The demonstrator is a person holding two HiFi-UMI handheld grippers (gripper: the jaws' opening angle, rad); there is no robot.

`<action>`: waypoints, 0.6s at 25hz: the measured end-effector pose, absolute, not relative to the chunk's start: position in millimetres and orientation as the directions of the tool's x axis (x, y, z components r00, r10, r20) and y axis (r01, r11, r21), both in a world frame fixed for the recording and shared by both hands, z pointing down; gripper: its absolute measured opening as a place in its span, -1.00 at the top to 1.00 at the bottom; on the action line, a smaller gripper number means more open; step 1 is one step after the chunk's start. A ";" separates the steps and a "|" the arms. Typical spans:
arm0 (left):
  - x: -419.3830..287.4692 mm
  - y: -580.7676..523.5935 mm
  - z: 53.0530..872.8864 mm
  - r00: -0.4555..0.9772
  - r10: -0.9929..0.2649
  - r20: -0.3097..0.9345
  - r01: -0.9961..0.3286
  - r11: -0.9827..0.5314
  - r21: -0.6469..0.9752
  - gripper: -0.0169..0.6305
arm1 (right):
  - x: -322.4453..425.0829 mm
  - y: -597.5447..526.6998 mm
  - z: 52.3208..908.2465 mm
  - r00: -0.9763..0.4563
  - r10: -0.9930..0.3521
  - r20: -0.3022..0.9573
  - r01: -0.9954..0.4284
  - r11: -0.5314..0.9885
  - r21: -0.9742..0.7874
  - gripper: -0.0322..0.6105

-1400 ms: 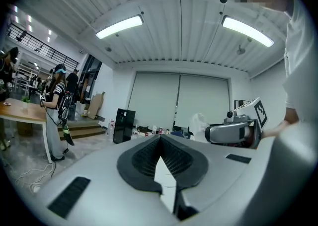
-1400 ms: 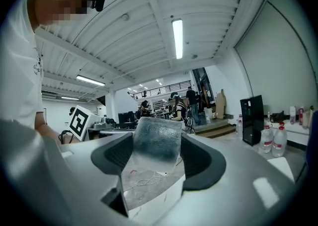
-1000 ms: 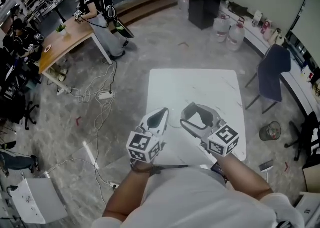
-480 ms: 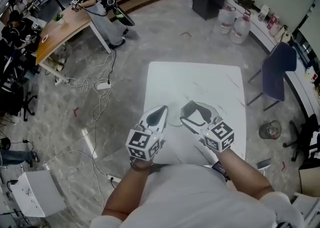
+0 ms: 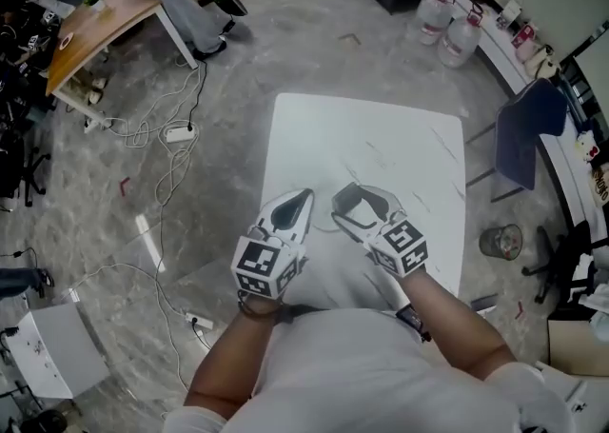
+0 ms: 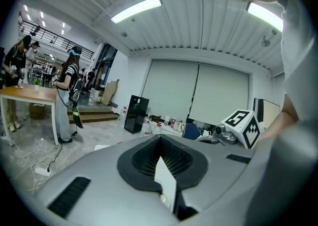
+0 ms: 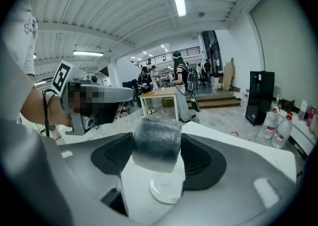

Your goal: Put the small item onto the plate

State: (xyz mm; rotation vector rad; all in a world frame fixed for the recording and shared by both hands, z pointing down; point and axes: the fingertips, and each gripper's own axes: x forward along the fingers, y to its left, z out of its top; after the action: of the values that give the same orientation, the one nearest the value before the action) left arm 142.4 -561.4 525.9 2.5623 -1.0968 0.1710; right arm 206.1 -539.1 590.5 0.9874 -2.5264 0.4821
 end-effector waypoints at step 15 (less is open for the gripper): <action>116.5 -605.6 600.2 0.699 -0.643 0.313 -0.714 -0.612 0.340 0.93 | 188.9 -577.7 774.5 -0.561 -0.382 0.735 -0.713 0.674 -0.194 -0.02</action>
State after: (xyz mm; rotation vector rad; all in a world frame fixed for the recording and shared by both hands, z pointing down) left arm 116.5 -605.6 600.2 2.4673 -1.0472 0.2211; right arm 188.9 -577.7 774.5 0.8386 -2.2101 0.6339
